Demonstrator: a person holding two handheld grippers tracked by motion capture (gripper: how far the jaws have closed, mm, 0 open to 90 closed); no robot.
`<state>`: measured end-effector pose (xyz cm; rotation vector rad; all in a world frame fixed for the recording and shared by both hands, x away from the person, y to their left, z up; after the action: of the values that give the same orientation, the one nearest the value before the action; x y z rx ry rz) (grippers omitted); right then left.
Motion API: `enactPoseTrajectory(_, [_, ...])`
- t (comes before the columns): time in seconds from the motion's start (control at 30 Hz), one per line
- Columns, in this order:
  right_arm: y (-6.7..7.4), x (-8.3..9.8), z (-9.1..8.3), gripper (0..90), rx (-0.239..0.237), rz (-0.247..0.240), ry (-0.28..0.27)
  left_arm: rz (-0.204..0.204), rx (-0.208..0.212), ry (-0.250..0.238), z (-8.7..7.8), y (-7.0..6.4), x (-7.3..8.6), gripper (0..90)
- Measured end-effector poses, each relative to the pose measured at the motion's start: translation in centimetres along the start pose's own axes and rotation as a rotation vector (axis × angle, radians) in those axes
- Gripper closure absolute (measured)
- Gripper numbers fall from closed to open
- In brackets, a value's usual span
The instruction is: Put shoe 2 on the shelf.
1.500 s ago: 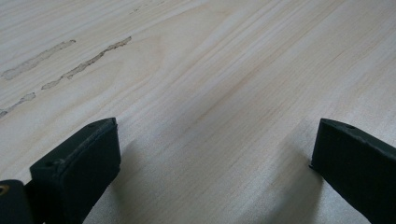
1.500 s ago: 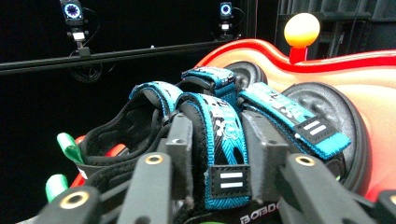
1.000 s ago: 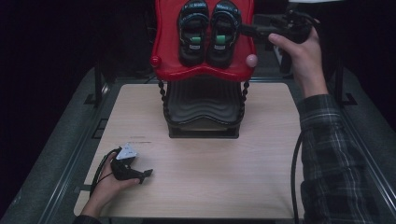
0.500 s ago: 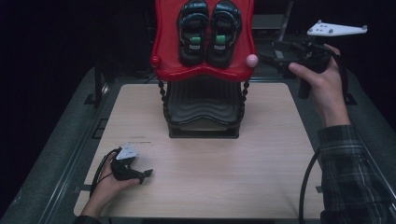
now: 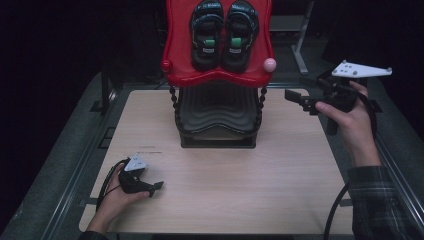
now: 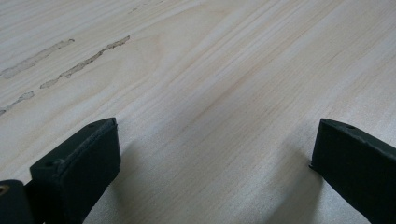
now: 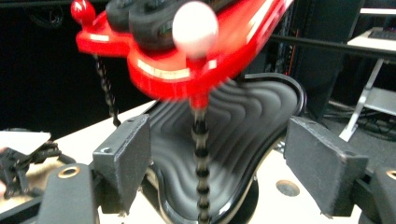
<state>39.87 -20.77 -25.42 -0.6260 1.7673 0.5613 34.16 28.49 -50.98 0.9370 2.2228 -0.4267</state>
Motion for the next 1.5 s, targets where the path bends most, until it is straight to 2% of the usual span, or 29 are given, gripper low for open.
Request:
enactPoseTrajectory(0.07, [0.0, 1.8, -0.4, 22.9, 0.012, 0.001, 0.017, 0.0, 0.0, 0.0, 0.0, 0.0, 0.0, 0.3])
enactPoseTrajectory(0.13, [0.0, 2.3, -0.5, 23.0, 0.014, 0.002, 0.022, -0.002, 0.0, -0.003, 0.0, 0.0, 0.0, 0.3])
enactPoseTrajectory(0.27, [0.1, 5.0, -0.9, 22.9, 0.03, 0.013, 0.055, -0.005, -0.002, -0.007, 0.0, 0.0, 0.0, 0.3])
enactPoseTrajectory(0.57, [0.7, 10.6, -1.9, 22.9, 0.031, 0.05, 0.114, -0.001, -0.002, -0.004, 0.0, 0.0, 0.0, 0.3])
enactPoseTrajectory(1.03, [1.8, 18.6, -2.4, 22.9, 0.06, 0.094, 0.253, -0.001, -0.001, -0.005, 0.0, 0.0, 0.0, 0.3])
enactPoseTrajectory(1.2, [2.0, 21.1, -2.8, 22.8, 0.095, 0.073, 0.348, -0.001, -0.002, -0.004, 0.0, 0.0, 0.0, 0.3])
enactPoseTrajectory(1.43, [2.3, 23.8, -3.6, 21.6, 0.117, 0.083, 0.435, -0.001, -0.002, -0.007, 0.0, 0.0, 0.0, 0.3])
enactPoseTrajectory(1.5, [2.2, 24.6, -3.8, 21.6, 0.134, 0.066, 0.465, -0.002, -0.002, -0.007, 0.0, 0.0, 0.0, 0.3])
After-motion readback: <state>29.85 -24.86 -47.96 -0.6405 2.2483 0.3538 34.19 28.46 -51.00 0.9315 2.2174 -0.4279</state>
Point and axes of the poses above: each handheld gripper's, and its own axes: z roughly forward along the jaws, x roughly out of its underside, y roughly to its left, the point moved 5 cm from there along z, roughly forward along the jaws, and after that the axes turned 3 degrees about x, right-handed, at the moved point
